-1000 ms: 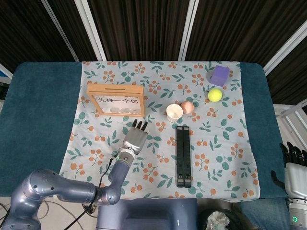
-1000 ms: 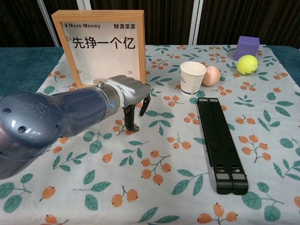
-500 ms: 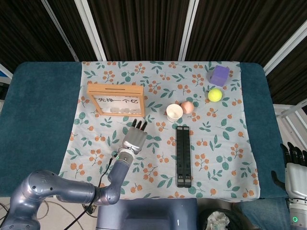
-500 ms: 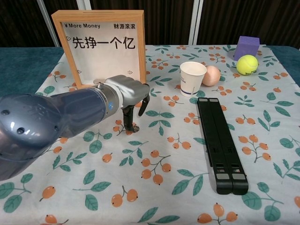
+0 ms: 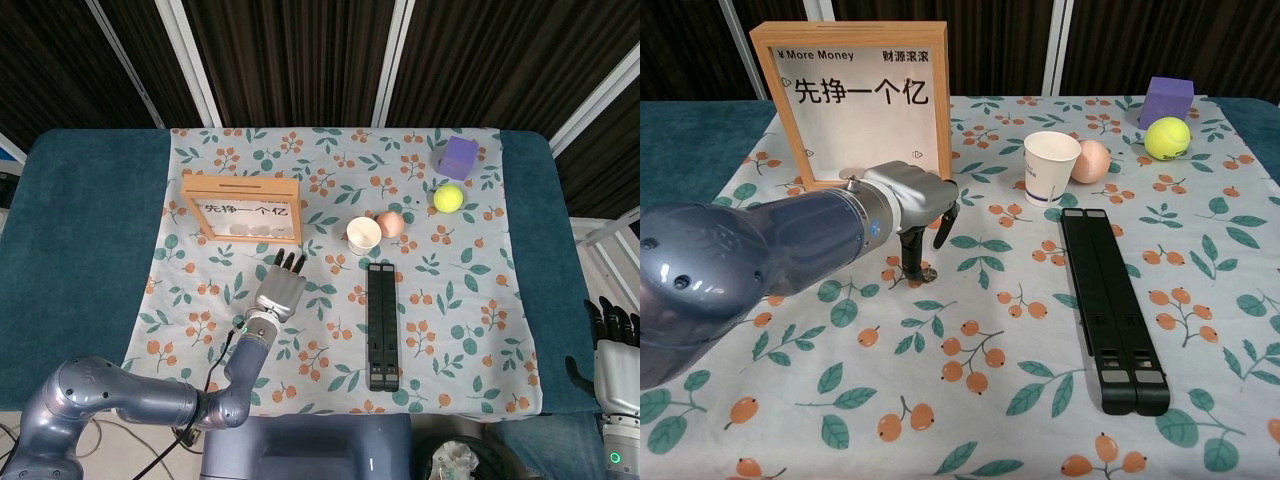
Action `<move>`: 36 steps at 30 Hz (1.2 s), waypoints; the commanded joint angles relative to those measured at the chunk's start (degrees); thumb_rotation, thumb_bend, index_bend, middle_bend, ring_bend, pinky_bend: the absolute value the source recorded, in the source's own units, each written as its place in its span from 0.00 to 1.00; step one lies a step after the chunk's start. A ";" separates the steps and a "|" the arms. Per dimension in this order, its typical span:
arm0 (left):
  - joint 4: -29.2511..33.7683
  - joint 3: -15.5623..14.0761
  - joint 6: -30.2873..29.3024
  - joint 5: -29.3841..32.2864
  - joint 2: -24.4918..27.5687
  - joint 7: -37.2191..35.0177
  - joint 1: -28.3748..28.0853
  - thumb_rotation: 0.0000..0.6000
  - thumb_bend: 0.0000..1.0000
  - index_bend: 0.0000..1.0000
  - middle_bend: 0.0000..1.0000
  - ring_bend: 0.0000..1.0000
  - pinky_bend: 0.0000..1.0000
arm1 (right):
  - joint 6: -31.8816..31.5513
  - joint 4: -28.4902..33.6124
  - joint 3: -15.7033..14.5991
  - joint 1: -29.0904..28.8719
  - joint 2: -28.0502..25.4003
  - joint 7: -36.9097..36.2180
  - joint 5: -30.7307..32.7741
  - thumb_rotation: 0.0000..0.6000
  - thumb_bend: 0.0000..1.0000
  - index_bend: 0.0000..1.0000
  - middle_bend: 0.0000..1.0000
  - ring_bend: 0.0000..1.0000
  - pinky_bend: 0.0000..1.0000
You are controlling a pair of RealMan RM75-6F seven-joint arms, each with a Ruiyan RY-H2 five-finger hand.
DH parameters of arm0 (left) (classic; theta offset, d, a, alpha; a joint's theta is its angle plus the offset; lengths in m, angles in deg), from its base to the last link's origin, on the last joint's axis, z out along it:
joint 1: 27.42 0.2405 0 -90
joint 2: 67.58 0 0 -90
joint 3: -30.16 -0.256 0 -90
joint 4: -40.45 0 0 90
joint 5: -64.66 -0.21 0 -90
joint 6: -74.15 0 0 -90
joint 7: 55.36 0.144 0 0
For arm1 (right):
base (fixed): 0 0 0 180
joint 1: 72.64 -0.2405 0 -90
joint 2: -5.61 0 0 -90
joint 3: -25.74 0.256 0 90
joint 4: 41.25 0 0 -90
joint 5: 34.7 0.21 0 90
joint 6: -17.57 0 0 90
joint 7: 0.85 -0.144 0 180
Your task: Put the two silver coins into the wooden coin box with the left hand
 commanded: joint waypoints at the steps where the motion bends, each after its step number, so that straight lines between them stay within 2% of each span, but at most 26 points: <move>1: -0.18 -0.06 0.13 -0.10 -0.16 0.22 0.13 1.00 0.15 0.46 0.00 0.00 0.00 | 0.02 0.04 -0.02 0.00 -0.06 0.01 0.00 1.00 0.41 0.10 0.05 0.03 0.00; 36: -0.41 -0.23 0.68 -2.19 -1.10 1.40 1.85 1.00 0.15 0.52 0.02 0.00 0.00 | 0.78 0.67 -0.28 -0.09 -0.70 -0.19 0.48 1.00 0.41 0.10 0.05 0.03 0.00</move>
